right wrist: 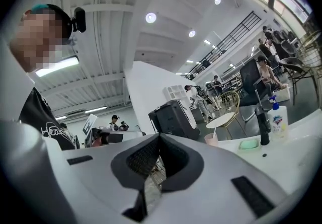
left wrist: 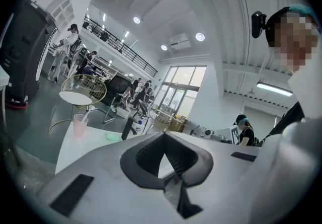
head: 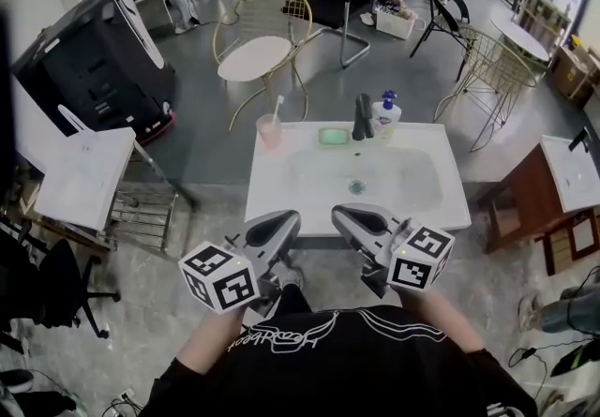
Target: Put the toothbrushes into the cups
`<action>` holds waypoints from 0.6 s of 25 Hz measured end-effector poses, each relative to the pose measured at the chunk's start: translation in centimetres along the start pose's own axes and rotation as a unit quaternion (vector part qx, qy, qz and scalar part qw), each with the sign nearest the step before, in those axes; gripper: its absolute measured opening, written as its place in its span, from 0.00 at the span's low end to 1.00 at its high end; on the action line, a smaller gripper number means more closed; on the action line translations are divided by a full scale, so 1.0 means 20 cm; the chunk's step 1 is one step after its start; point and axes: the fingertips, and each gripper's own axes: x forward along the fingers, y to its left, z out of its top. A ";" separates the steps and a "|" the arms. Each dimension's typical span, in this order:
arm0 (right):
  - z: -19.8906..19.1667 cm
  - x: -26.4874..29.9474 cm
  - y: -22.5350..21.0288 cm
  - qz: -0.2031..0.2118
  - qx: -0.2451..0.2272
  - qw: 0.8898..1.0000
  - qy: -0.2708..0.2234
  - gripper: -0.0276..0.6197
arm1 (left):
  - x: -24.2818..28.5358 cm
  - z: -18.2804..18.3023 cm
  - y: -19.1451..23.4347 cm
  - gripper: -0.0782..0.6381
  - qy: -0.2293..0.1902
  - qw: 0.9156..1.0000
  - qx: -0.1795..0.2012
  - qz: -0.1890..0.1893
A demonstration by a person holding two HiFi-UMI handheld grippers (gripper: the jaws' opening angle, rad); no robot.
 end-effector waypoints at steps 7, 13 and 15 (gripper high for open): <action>0.04 -0.07 0.10 0.002 -0.020 1.000 0.005 0.08 | -0.03 0.00 -0.11 0.12 -0.002 1.000 0.006 -0.005; 0.01 -0.09 0.14 0.006 -0.027 1.000 0.005 0.08 | -0.05 -0.05 -0.14 0.12 0.001 1.000 0.001 -0.008; -0.01 -0.10 0.14 0.007 -0.023 1.000 0.003 0.08 | -0.05 -0.08 -0.15 0.12 0.000 1.000 0.001 -0.006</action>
